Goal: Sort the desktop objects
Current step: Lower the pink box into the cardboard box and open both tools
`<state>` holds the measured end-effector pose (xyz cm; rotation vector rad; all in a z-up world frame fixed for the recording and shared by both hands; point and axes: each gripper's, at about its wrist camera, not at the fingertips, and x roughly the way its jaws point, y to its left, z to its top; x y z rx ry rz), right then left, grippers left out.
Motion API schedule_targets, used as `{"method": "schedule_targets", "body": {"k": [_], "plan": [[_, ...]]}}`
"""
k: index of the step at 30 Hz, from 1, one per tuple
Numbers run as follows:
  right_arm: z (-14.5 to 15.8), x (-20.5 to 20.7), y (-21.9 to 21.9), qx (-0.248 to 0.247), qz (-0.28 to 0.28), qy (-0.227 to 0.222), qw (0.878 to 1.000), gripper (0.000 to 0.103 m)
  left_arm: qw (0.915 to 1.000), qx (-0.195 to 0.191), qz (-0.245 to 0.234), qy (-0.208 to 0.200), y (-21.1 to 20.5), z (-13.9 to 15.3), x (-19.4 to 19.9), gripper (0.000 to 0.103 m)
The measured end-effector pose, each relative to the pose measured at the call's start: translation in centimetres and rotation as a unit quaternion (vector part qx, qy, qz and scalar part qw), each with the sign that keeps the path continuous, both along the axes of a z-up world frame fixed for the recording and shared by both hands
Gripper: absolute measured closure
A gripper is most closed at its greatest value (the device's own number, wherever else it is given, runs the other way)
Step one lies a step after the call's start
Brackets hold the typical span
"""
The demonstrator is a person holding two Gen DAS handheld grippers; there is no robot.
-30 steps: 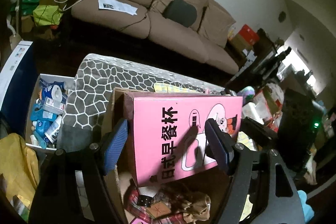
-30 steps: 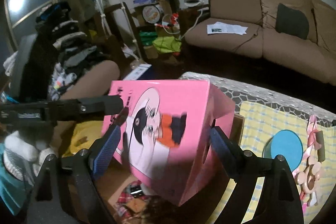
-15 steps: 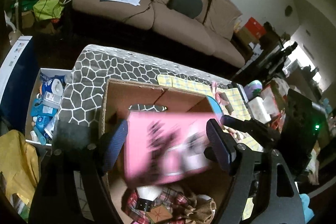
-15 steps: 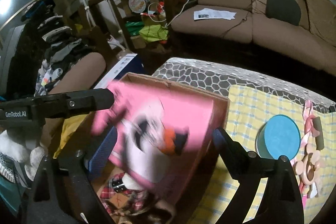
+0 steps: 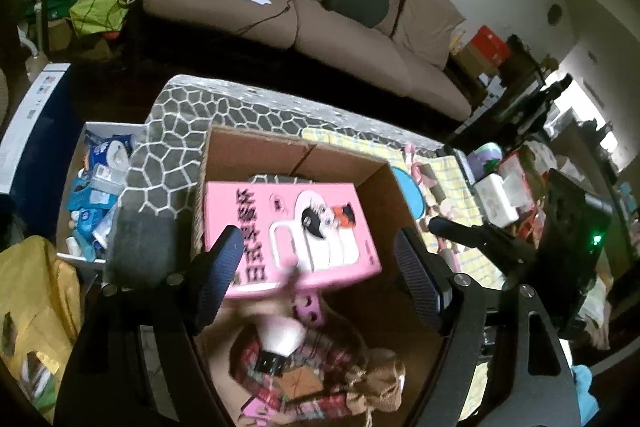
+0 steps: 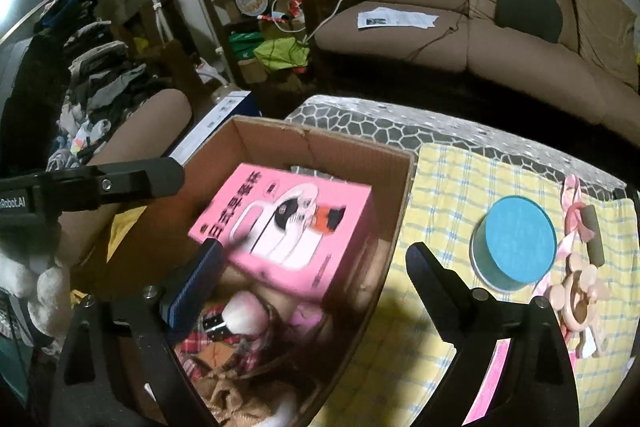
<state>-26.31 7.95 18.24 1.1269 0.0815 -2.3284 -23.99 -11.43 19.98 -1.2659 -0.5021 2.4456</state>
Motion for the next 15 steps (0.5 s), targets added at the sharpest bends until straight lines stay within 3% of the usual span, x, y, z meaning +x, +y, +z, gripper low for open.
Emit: {"method": "schedule_targets", "body": {"k": [4, 12, 15], "plan": [[0.0, 1.4, -0.5, 0.014, 0.008, 0.001, 1.0, 0.008, 0.9999, -0.012, 0.001, 0.0, -0.2, 0.5, 1.8, 0.018], [0.4, 4.8, -2.0, 0.044, 0.027, 0.012, 0.999, 0.001, 0.9997, -0.024, -0.003, -0.007, -0.1, 1.0, 5.4, 0.016], [0.7, 6.2, -2.3, 0.05, 0.029, 0.019, 0.998, 0.001, 0.9996, -0.029, 0.0, -0.006, -0.3, 1.1, 6.6, 0.01]]}}
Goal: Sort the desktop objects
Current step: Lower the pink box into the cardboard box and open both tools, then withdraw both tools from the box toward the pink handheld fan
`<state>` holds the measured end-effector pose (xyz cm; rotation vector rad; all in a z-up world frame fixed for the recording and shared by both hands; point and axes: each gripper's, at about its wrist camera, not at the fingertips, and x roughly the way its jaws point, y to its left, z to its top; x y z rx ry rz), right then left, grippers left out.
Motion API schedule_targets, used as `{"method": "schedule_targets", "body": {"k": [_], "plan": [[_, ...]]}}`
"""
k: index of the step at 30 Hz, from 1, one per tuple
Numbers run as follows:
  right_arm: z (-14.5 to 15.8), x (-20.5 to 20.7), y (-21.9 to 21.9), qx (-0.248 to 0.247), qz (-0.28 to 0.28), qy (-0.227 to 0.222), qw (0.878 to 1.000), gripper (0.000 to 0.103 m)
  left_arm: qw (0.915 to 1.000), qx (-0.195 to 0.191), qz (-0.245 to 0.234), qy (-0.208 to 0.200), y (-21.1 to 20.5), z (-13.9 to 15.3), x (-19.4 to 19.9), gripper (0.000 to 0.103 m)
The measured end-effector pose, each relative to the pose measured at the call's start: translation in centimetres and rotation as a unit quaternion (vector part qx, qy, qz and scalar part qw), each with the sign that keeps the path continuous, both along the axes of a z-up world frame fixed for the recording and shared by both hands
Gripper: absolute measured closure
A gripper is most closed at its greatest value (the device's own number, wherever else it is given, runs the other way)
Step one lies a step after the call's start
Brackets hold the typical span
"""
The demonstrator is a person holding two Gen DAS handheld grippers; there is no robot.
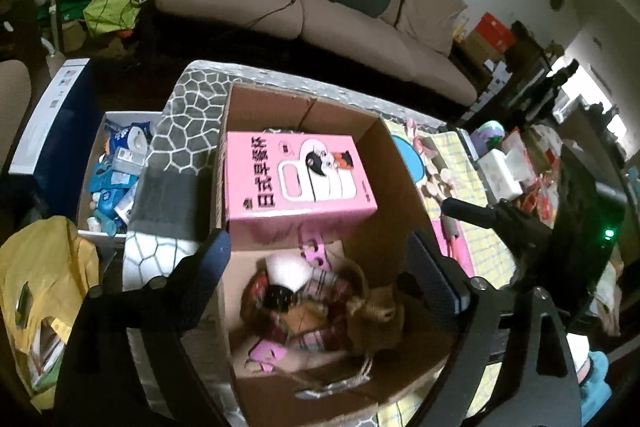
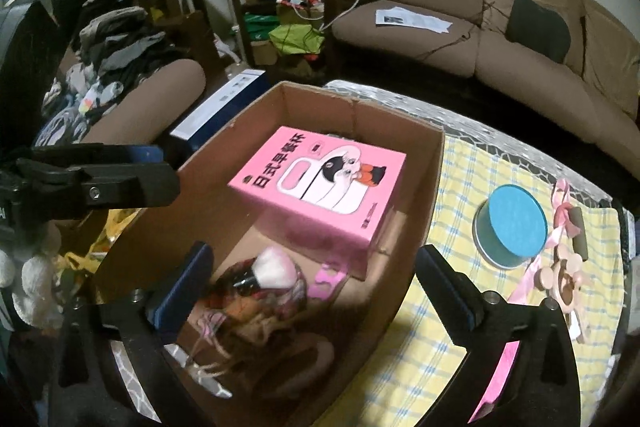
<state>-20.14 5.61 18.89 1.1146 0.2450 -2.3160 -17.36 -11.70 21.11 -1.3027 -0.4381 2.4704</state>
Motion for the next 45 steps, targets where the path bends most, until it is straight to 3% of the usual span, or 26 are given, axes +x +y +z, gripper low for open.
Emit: {"method": "schedule_targets", "body": {"k": [12, 31, 39, 45], "plan": [[1.4, 5.7, -0.8, 0.019, -0.002, 0.025, 1.0, 0.0, 0.9997, 0.004, 0.006, 0.025, -0.4, 0.4, 6.8, 0.0], [2.5, 13.3, 1.4, 0.0, -0.027, 0.028, 0.999, 0.0, 0.9994, 0.005, 0.001, 0.034, 1.1, 1.7, 14.4, 0.0], [2.0, 16.1, 5.0, -0.02, -0.052, 0.025, 0.998, 0.0, 0.9988, -0.008, -0.028, 0.039, 4.6, 1.8, 16.7, 0.0], [1.5, 16.9, 10.5, -0.03, -0.089, 0.013, 0.996, 0.0, 0.9962, -0.003, -0.075, 0.045, 8.9, 1.2, 17.9, 0.0]]}}
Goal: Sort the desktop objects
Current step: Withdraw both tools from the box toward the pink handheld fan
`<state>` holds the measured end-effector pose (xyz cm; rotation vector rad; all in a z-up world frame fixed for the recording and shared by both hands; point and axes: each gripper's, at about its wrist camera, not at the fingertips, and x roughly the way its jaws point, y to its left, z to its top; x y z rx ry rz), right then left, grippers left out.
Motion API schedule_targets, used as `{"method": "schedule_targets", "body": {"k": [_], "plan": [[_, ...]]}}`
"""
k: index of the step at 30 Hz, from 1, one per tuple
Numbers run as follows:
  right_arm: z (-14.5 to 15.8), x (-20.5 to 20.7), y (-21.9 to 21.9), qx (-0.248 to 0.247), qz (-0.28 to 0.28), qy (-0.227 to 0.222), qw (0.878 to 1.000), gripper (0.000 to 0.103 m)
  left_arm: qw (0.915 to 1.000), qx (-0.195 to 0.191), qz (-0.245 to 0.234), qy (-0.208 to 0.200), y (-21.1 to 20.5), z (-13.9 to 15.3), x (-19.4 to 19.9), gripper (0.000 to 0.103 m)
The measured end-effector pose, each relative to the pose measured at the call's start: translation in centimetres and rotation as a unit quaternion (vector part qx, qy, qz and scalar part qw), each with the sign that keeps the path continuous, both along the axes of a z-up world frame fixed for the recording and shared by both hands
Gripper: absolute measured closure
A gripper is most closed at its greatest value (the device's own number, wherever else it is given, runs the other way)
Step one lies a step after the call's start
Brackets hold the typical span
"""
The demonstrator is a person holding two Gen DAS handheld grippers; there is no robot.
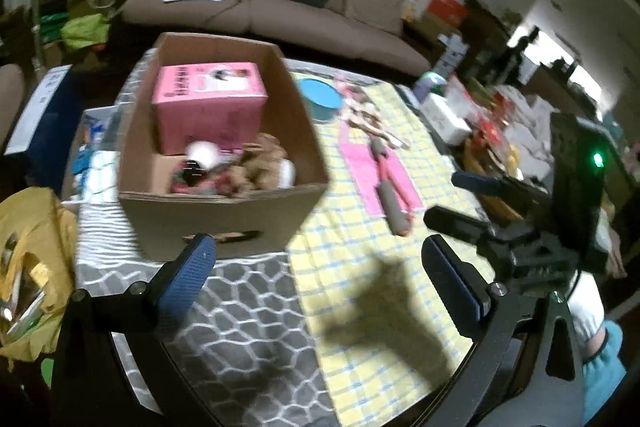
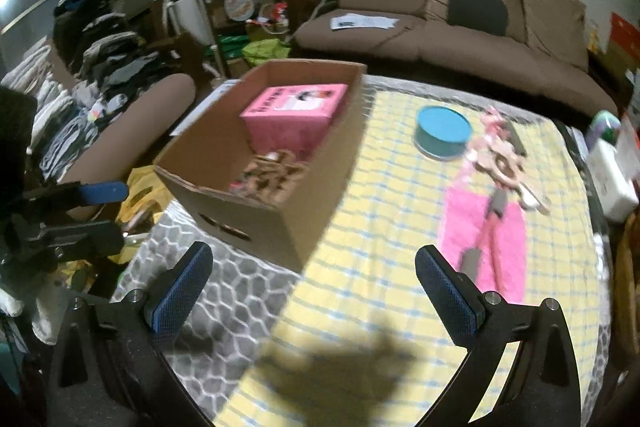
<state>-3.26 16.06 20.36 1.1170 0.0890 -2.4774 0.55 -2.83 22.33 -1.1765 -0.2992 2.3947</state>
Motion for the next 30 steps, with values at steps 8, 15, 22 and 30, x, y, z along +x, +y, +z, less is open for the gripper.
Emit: {"method": "schedule_targets", "body": {"k": [8, 15, 22, 30], "plan": [[-0.4, 0.3, 8.6, -0.023, -0.074, 0.003, 0.997, 0.0, 0.9972, -0.003, -0.075, 0.003, 7.1, -1.0, 0.2, 0.0], [-1.9, -0.5, 14.8, -0.038, -0.122, -0.005, 0.992, 0.0, 0.9929, -0.006, -0.119, -0.004, 12.6, -2.3, -0.7, 0.0], [-3.3, -2.3, 18.8, -0.04, -0.142, -0.015, 0.989, 0.0, 0.9907, -0.005, -0.135, -0.017, 17.0, -3.5, -4.0, 0.0], [-5.1, -6.2, 22.0, -0.033, -0.154, -0.027, 0.987, 0.0, 0.9916, 0.008, -0.124, -0.034, 21.0, -5.4, -10.0, 0.0]]}}
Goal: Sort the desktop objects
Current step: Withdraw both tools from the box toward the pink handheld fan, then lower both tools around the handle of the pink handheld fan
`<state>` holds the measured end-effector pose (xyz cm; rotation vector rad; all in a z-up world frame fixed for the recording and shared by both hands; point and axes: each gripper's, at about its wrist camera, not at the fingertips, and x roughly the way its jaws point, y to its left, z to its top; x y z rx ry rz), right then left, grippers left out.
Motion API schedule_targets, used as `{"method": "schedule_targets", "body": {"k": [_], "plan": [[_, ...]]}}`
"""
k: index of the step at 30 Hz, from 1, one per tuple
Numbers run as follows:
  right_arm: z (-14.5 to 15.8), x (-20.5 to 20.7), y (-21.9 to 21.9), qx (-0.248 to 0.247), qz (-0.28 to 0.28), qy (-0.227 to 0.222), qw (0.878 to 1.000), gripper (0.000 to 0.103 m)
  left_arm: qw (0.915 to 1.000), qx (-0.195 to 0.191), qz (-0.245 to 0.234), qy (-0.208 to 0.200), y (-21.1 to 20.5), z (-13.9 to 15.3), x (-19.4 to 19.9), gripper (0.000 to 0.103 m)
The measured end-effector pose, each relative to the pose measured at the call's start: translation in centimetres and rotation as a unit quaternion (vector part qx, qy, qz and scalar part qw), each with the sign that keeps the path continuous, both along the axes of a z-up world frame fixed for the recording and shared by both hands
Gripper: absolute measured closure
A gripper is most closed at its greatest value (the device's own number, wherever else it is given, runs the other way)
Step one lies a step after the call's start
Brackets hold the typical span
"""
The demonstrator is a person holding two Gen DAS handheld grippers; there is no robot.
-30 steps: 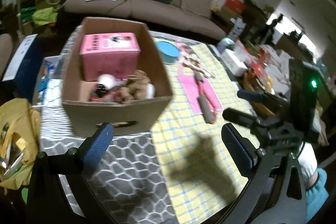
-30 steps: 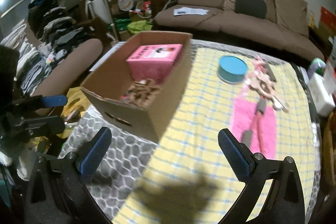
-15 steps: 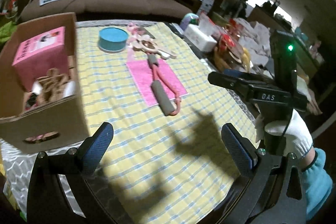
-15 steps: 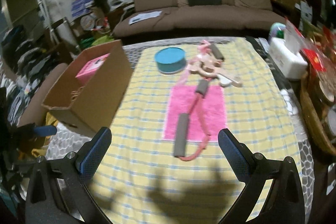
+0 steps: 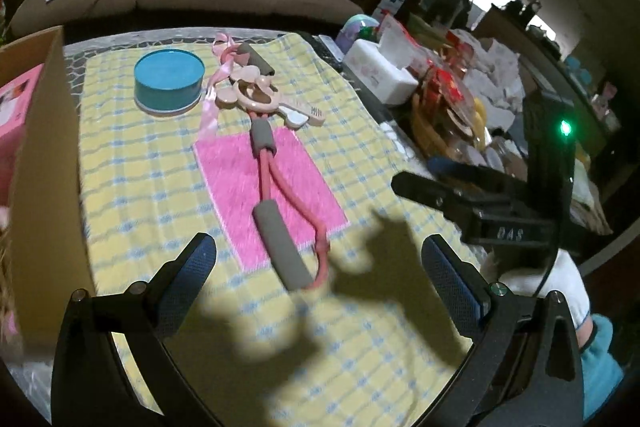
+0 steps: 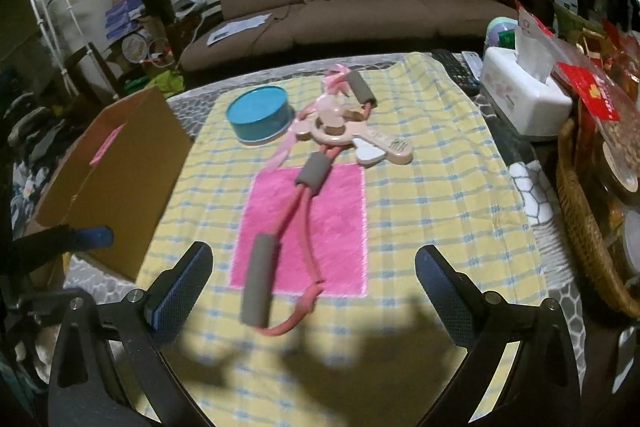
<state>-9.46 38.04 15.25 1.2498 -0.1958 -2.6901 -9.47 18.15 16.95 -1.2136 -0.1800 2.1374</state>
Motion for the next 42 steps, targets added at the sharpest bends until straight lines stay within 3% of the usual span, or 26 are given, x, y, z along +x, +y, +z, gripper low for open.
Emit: {"method": "schedule_targets", "body": {"k": [14, 24, 37, 42], "plan": [[-3.3, -7.7, 3.9, -0.006, -0.018, -0.012, 1.0, 0.0, 0.997, -0.072, 0.026, -0.014, 6.3, -5.1, -10.2, 0.0], [-4.6, -11.4, 5.2, -0.001, -0.029, -0.018, 0.999, 0.0, 0.9939, -0.104, 0.036, 0.001, 7.8, -6.1, -14.5, 0.0], [-6.5, -15.7, 5.7, 0.004, -0.025, -0.028, 0.999, 0.0, 0.9929, -0.114, 0.034, 0.002, 8.8, -8.2, -19.5, 0.0], [-7.5, -17.0, 7.3, -0.047, -0.032, -0.033, 0.998, 0.001, 0.9947, -0.09, 0.04, -0.031, 8.6, -10.1, -21.4, 0.0]]}}
